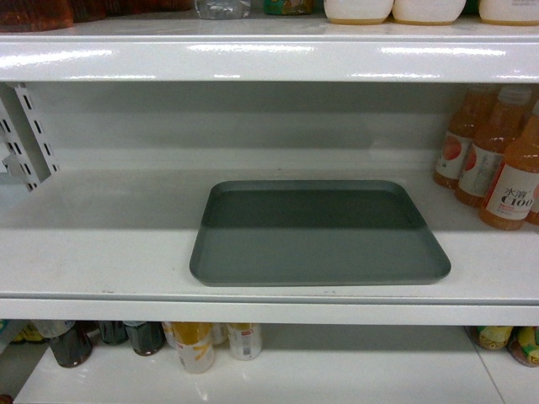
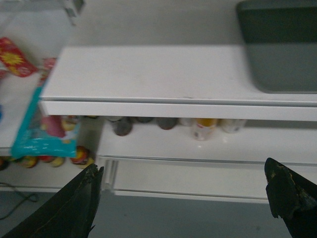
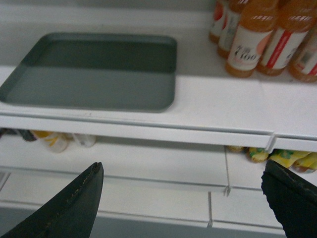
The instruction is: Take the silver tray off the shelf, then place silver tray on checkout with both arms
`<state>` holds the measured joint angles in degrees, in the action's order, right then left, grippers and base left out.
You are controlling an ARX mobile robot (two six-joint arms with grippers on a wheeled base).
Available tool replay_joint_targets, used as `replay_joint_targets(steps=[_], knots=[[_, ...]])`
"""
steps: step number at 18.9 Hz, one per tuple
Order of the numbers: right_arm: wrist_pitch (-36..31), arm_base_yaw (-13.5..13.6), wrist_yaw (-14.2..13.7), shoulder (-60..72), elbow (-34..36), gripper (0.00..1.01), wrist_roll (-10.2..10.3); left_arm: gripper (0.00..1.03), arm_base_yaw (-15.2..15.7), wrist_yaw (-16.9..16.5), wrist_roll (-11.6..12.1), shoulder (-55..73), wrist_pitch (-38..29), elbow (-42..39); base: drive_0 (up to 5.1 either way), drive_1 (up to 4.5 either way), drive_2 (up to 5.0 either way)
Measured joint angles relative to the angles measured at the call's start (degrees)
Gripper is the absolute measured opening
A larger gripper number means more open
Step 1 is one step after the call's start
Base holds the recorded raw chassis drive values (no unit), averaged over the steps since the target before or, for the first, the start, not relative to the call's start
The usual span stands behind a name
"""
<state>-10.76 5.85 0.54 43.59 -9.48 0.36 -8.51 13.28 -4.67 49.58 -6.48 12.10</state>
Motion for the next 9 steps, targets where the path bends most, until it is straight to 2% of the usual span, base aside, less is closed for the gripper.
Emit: replay_joint_targets(steps=[5, 9], knots=[[-14.3, 3.6, -0.1, 27.1, -5.9, 0.98, 1.1, 0.98, -1.2, -2.8, -3.5, 30.4, -15.5, 9.3, 0.0, 0.0, 0.0], [-20.6, 4.2, 0.5, 47.5, -16.1, 0.98, 3.2, 0.98, -3.5, -3.0, -4.7, 50.0, -17.2, 20.1, 0.0, 0.0, 0.0]])
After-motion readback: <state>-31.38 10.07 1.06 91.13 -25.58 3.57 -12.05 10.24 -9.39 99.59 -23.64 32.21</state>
